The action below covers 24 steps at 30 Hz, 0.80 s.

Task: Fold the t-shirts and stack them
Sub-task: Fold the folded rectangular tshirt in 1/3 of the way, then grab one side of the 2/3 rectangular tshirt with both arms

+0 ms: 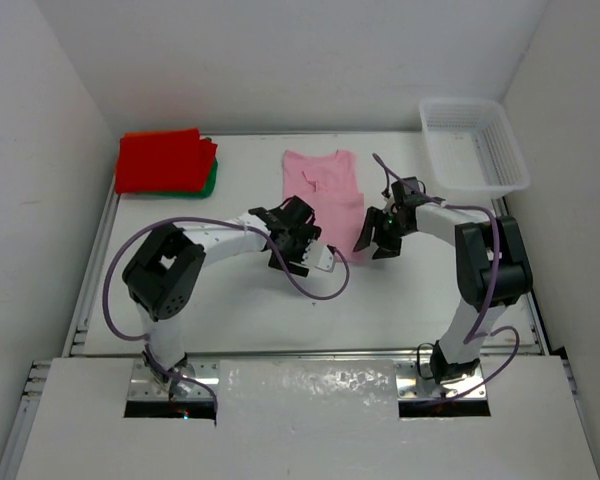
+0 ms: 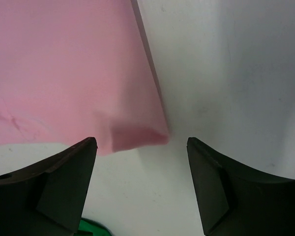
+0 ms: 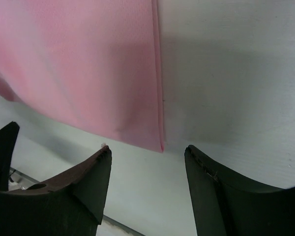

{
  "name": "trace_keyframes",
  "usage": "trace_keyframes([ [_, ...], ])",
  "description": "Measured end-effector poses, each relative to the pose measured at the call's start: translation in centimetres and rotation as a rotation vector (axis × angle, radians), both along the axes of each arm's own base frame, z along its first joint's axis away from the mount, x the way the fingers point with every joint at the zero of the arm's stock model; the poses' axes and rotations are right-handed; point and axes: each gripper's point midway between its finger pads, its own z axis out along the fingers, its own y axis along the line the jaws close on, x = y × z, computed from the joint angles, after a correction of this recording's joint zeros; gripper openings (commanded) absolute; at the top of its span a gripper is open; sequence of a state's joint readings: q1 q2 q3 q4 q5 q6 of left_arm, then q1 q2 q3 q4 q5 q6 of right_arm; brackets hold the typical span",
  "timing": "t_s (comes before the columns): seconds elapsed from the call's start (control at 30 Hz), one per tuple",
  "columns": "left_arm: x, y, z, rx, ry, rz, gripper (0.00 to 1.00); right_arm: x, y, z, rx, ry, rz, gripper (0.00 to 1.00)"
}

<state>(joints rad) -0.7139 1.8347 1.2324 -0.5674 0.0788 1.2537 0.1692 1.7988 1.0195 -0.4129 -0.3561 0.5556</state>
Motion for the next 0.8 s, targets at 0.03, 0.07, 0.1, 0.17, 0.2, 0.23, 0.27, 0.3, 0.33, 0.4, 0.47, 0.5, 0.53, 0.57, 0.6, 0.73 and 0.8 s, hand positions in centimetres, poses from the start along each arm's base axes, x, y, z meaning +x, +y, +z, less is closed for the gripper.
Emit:
trace_keyframes([
  [0.03,0.2,-0.1,-0.3,-0.005,-0.007,-0.004,0.72,0.0,0.1,-0.2,0.009,-0.002,-0.007,0.59],
  [0.07,0.2,-0.3,-0.7,-0.009,-0.01,-0.008,0.72,0.1,0.3,-0.4,0.02,-0.001,-0.015,0.59],
  [0.1,0.2,-0.3,-1.1,-0.011,-0.01,-0.01,0.72,0.2,0.4,-0.6,0.027,-0.003,-0.021,0.59],
  [0.17,0.0,-0.2,-2.0,-0.01,-0.008,-0.011,0.69,0.2,0.8,-1.2,0.051,0.006,-0.038,0.57],
  [0.2,0.0,-0.1,-2.6,-0.008,-0.013,-0.01,0.68,0.2,1.0,-1.2,0.067,0.008,-0.045,0.57],
  [0.23,0.1,-0.1,-2.5,-0.013,-0.027,-0.008,0.67,0.3,1.1,-1.2,0.081,0.005,-0.052,0.57],
  [0.27,0.4,-0.2,-2.5,-0.023,-0.046,-0.006,0.65,0.4,1.2,-1.2,0.09,0.004,-0.057,0.57],
  [0.3,0.6,-0.2,-2.5,-0.027,-0.063,-0.002,0.63,0.4,1.3,-1.2,0.098,0.001,-0.063,0.57],
  [0.33,0.7,-0.3,-2.5,-0.031,-0.074,-0.001,0.61,0.5,1.3,-1.2,0.101,0.0,-0.065,0.57],
  [0.4,1.1,-0.3,-2.5,-0.039,-0.098,0.014,0.53,0.5,1.5,-1.1,0.108,-0.004,-0.066,0.57],
  [0.47,1.3,-0.2,-2.7,-0.041,-0.115,0.026,0.49,0.5,1.5,-1.2,0.111,-0.003,-0.066,0.57],
  [0.5,1.4,-0.1,-2.7,-0.041,-0.12,0.033,0.48,0.4,1.5,-1.2,0.111,-0.003,-0.065,0.57],
  [0.53,1.4,-0.1,-2.7,-0.041,-0.122,0.041,0.48,0.4,1.5,-1.2,0.111,-0.003,-0.065,0.58],
  [0.57,1.5,0.0,-2.7,-0.041,-0.123,0.048,0.48,0.4,1.5,-1.2,0.11,-0.005,-0.064,0.58],
  [0.6,1.5,0.0,-2.7,-0.04,-0.123,0.054,0.48,0.3,1.4,-1.2,0.108,-0.009,-0.063,0.58],
  [0.73,1.5,0.5,-3.0,-0.031,-0.134,0.071,0.28,0.2,1.4,-1.5,0.108,-0.016,-0.061,0.31],
  [0.8,1.3,0.8,-3.2,-0.025,-0.129,0.084,0.13,-0.1,1.5,-2.0,0.115,-0.002,-0.063,0.2],
])
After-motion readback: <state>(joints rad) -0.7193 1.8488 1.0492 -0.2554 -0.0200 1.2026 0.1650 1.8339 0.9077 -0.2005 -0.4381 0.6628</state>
